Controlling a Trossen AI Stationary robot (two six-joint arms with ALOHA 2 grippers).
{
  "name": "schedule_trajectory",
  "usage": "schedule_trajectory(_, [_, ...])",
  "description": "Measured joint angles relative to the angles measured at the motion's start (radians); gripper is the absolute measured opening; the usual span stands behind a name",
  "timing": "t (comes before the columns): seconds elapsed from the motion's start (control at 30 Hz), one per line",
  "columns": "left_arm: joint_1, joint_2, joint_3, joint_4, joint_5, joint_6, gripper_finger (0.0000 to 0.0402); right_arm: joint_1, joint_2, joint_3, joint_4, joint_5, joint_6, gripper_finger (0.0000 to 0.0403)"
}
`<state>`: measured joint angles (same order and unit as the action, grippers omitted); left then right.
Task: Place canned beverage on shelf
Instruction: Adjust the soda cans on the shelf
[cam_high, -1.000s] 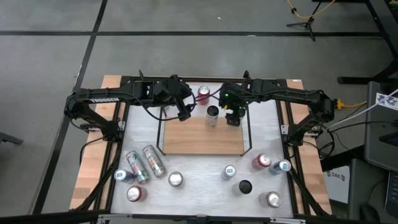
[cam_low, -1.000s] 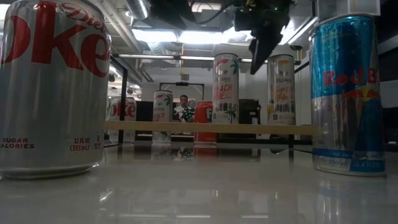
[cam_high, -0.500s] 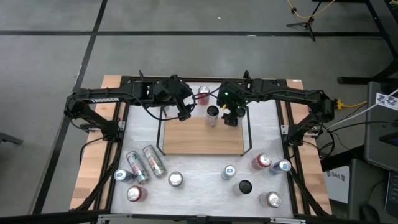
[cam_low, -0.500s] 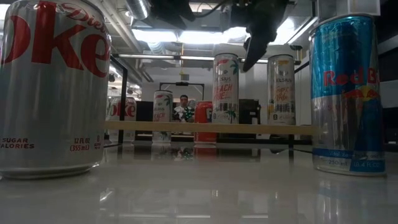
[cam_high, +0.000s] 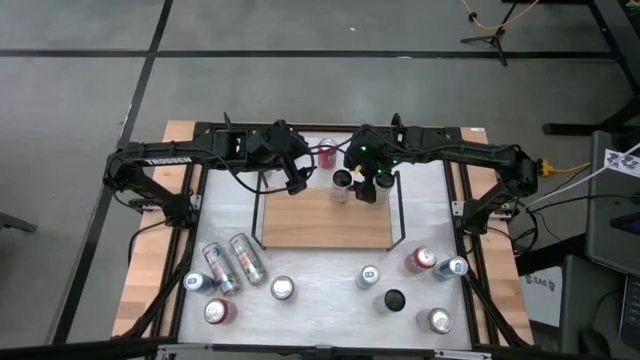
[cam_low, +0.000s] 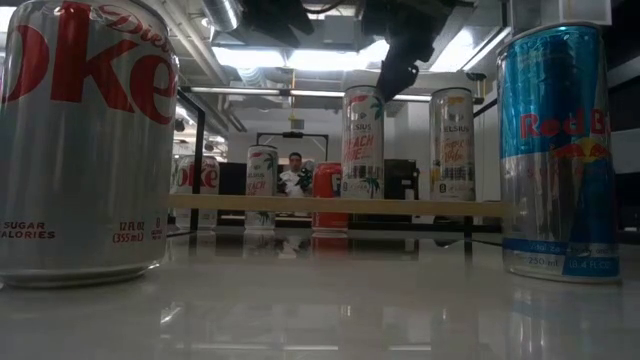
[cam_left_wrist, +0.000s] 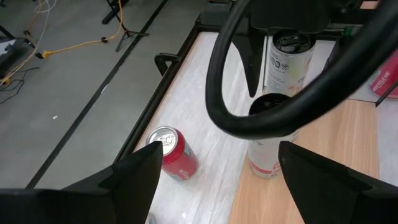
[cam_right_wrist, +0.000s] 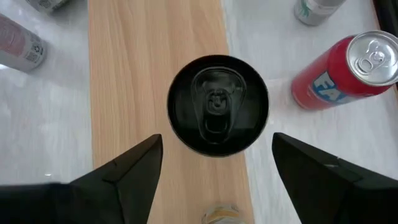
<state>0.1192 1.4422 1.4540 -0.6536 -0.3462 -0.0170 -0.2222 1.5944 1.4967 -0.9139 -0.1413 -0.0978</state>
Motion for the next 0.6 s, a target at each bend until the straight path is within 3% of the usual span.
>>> schedule_trajectory(0.6, [0.000, 0.000, 0.000, 0.000, 0.000, 0.000, 0.0314, -0.001, 0.000, 0.000, 0.101, -0.008, 0.000, 0.0299])
